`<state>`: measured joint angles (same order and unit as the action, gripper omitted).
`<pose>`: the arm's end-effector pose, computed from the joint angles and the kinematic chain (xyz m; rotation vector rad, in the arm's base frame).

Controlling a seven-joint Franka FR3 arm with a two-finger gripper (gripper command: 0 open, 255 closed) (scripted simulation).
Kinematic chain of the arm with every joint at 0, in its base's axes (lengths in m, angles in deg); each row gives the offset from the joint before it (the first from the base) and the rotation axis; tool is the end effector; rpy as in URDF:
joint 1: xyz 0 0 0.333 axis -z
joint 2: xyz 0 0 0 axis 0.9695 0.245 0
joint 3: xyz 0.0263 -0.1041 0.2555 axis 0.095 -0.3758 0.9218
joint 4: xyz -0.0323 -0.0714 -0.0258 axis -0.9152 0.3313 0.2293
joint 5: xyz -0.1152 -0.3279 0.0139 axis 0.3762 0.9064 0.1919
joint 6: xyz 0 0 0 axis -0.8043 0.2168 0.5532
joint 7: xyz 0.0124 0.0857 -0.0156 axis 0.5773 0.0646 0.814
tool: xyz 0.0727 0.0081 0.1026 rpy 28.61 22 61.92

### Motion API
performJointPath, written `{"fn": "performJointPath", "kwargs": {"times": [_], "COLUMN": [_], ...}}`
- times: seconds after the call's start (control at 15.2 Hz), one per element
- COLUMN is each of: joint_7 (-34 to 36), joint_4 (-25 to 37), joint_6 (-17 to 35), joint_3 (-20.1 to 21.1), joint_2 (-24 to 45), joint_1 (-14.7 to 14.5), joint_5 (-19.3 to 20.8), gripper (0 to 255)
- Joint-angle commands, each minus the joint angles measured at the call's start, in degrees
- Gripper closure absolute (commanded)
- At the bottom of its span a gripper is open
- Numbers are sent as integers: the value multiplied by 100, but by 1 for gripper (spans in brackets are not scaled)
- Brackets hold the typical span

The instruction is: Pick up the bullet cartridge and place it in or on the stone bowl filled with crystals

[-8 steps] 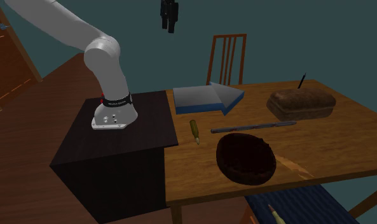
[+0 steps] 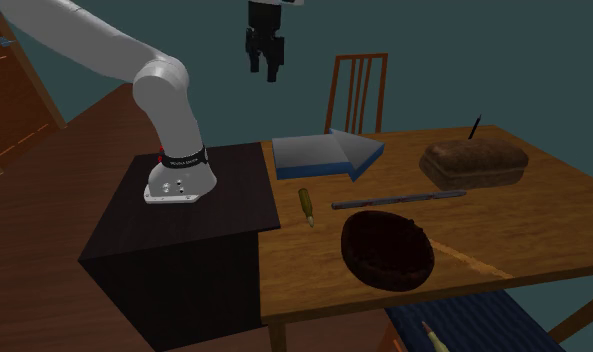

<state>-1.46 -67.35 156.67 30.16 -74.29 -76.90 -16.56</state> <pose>0.2538 -0.0323 0.4653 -3.0463 -0.5861 0.1647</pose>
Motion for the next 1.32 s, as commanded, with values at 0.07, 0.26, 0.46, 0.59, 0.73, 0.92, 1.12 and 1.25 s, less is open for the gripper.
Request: {"fn": "performJointPath", "kwargs": {"times": [0.07, 0.26, 0.46, 0.59, 0.73, 0.92, 1.12, 1.25], "joint_7": [-805, -1605, -2413, -2953, -3497, -4332, -5237, -5940], "joint_4": [-519, -908, -1186, -1304, -1365, -1350, -1216, -1073], "joint_6": [456, 980, 1584, 2033, 2519, 3299, 4112, 4655], "joint_3": [-454, -977, -1545, -1948, -2366, -3031, -3769, -4335], "joint_2": [-171, -139, 85, 349, 704, 1392, 2227, 2849], "joint_1": [-15, 14, 46, 41, -4, -194, -607, -1059], "joint_5": [364, 773, 1189, 1453, 1687, 1933, 1957, 1760], "gripper": [0, 0, 0, 0, 0, 0, 0, 0]}}
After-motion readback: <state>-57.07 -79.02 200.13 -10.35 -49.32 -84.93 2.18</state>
